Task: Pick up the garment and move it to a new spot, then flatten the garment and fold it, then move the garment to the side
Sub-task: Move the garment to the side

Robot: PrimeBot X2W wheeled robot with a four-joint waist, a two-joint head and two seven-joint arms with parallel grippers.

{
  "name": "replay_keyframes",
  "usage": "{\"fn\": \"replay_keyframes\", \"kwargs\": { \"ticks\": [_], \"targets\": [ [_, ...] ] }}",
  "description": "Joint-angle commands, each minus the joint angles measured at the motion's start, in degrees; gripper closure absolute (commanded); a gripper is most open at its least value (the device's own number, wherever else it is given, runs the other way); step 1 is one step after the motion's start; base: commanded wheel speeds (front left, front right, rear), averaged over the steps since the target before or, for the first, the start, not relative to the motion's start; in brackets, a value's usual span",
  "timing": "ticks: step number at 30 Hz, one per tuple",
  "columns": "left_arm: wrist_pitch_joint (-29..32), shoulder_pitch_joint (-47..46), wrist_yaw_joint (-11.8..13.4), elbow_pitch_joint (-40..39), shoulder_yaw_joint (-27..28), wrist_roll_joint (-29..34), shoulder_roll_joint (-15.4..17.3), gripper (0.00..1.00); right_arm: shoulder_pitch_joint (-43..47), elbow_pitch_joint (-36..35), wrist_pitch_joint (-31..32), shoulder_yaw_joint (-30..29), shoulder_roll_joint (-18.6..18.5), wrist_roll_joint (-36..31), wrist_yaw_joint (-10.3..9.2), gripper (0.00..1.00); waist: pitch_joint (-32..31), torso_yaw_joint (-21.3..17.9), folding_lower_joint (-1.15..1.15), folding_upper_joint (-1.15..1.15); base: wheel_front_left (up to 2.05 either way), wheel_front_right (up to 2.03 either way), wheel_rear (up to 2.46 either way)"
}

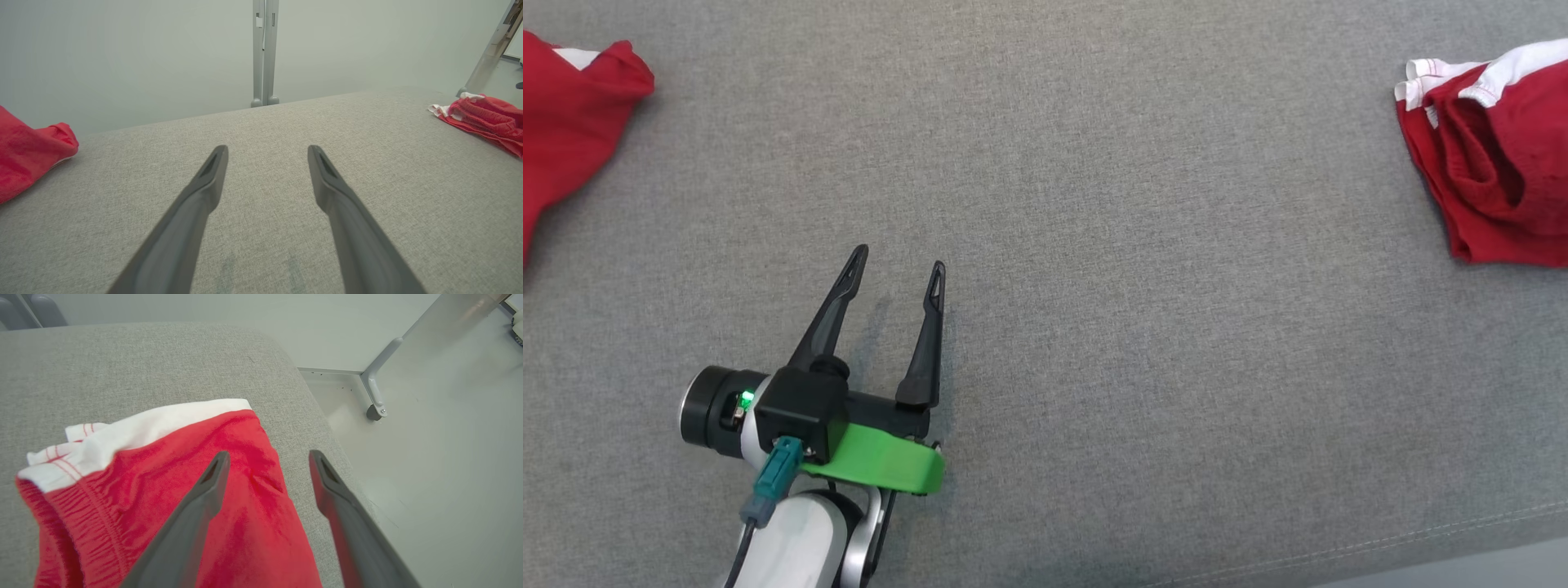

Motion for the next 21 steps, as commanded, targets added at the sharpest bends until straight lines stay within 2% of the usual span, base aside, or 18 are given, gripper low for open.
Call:
{"fn": "replay_keyframes", "kwargs": {
  "ticks": [1,11,17,21],
  "targets": [
    [-0.3,0.6,0.3,0.3,0.1,-0.1,0.0,0.00,0.7,0.1,-0.6,-0.2,0.6,-0.5,-0.04,0.00,-1.4,-0.4,0.00,0.00,0.00,0.00,0.00],
    [-2.4,3.6,1.3,3.9,2.0,-3.1,-0.4,0.00,-0.3,-2.0,-5.6,2.1,8.0,-1.9,-0.04,0.00,-10.4,-1.0,0.00,0.00,0.00,0.00,0.00],
    [-3.5,5.9,2.2,6.5,4.1,-5.4,-0.3,0.00,2.9,-4.4,-9.1,6.1,13.1,0.9,-0.04,0.00,-15.9,-0.9,0.00,0.00,0.00,0.00,0.00],
    [-4.1,7.4,1.9,7.8,5.4,-6.9,-0.1,0.00,5.9,-7.2,-11.3,8.0,15.3,4.3,-0.04,0.00,-18.5,-0.7,0.00,0.00,0.00,0.00,0.00]
  ]
}}
